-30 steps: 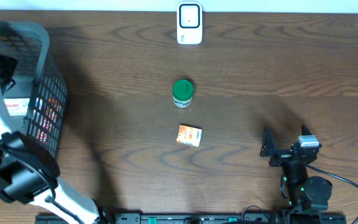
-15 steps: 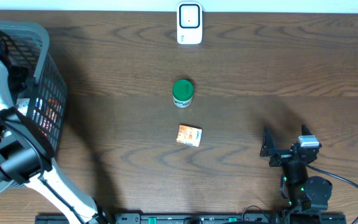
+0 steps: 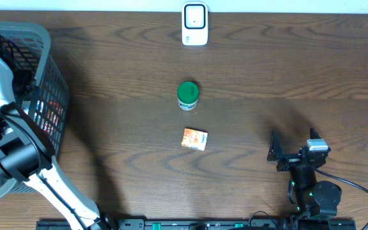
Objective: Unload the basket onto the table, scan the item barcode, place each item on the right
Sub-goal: 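Grasp the white Panadol box and lift it out of the basket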
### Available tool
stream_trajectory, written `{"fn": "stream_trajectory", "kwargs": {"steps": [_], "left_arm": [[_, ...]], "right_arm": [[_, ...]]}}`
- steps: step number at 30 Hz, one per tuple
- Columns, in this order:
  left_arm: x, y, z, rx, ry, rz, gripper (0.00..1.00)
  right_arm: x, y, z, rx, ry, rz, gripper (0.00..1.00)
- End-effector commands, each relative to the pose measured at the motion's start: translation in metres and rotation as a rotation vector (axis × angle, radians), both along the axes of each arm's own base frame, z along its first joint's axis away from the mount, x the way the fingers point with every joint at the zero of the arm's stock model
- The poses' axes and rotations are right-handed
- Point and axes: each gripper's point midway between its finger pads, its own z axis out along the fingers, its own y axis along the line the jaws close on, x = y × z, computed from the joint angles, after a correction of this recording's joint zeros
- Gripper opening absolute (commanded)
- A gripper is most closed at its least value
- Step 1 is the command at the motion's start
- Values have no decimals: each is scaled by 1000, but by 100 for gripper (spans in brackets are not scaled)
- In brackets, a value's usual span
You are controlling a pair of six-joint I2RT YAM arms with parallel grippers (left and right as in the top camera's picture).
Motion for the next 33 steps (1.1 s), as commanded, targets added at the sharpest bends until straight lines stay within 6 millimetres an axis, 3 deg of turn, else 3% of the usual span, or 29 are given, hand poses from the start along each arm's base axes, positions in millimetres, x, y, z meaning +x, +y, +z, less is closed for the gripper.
{"fn": "stream_trajectory", "kwargs": {"steps": [1, 13, 23, 25, 27, 28, 33], "left_arm": [[-8, 2, -20, -18, 41, 24, 90], [-30, 18, -37, -29, 51, 110, 90], [-34, 21, -65, -14, 26, 118, 90], [-37, 19, -69, -17, 32, 118, 82], [-37, 19, -70, -19, 36, 112, 60], [-37, 19, -70, -18, 40, 99, 54], [-38, 17, -69, -24, 64, 38, 50]], "right_arm": [[0, 1, -1, 13, 3, 4, 99], [0, 1, -1, 13, 3, 4, 99], [0, 1, -1, 13, 3, 4, 99], [0, 1, -1, 13, 3, 4, 99], [0, 1, -1, 13, 3, 4, 99], [0, 1, -1, 13, 3, 4, 99], [0, 1, -1, 13, 3, 4, 99]]}}
